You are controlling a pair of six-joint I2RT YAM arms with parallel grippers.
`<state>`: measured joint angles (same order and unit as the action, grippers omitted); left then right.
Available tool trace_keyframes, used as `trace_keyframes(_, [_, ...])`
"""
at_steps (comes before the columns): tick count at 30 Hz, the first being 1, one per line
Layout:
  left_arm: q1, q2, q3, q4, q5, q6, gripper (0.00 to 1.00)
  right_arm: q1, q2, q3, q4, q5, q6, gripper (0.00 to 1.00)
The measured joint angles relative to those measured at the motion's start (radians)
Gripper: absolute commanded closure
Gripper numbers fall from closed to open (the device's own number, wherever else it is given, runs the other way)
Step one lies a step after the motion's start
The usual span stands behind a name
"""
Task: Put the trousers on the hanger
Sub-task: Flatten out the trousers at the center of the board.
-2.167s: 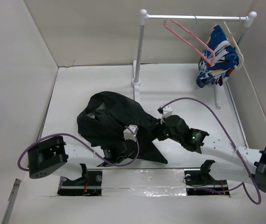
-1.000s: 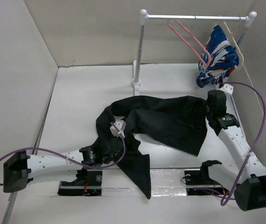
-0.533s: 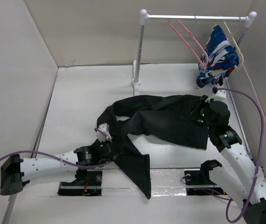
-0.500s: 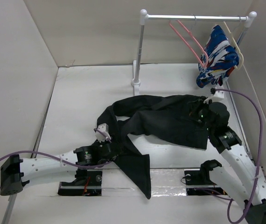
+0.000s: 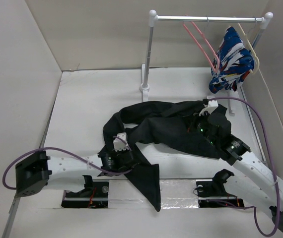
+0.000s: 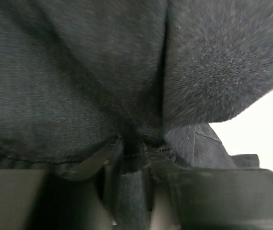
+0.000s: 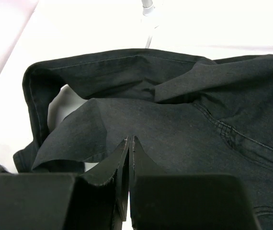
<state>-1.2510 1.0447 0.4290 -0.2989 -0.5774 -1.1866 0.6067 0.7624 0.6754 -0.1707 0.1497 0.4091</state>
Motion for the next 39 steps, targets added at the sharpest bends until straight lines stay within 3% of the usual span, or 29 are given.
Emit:
trace_keyframes(2, [0.0, 0.085, 0.033, 0.001, 0.013, 0.004, 0.83, 0.005, -0.002, 0.0, 0.0, 0.002, -0.003, 0.91])
trace_keyframes(4, [-0.003, 0.139, 0.057, 0.005, 0.024, 0.014, 0.72, 0.013, -0.005, 0.0, 0.0, 0.007, -0.007, 0.89])
trace_keyframes(6, [-0.006, 0.16, 0.073, 0.018, 0.032, 0.032, 0.67, 0.018, -0.01, -0.002, 0.001, 0.01, -0.012, 0.88])
trace_keyframes(12, [-0.006, 0.137, 0.082, 0.052, 0.071, 0.06, 0.66, 0.033, 0.003, -0.022, 0.021, 0.01, -0.02, 0.82])
trace_keyframes(17, [-0.006, 0.08, 0.082, 0.093, 0.107, 0.092, 0.54, 0.037, 0.029, -0.037, 0.021, 0.007, -0.022, 0.81])
trace_keyframes(24, [-0.006, 0.256, 0.137, 0.114, 0.121, 0.124, 0.72, 0.037, 0.018, -0.038, 0.022, 0.003, -0.025, 0.8])
trace_keyframes(26, [-0.008, 0.299, 0.168, 0.12, 0.119, 0.122, 0.8, 0.037, 0.008, -0.038, 0.022, 0.003, -0.025, 0.8])
trace_keyframes(29, [-0.02, 0.317, 0.18, 0.116, 0.106, 0.114, 1.0, 0.037, -0.008, -0.038, 0.022, 0.003, -0.025, 0.79])
trace_keyframes(34, [-0.027, 0.298, 0.198, 0.044, 0.082, 0.092, 1.0, 0.037, -0.023, -0.054, 0.022, 0.003, -0.025, 0.79])
trace_keyframes(39, [-0.031, 0.162, 0.327, -0.209, -0.027, 0.087, 1.0, 0.037, -0.024, -0.067, 0.02, 0.003, -0.024, 0.79])
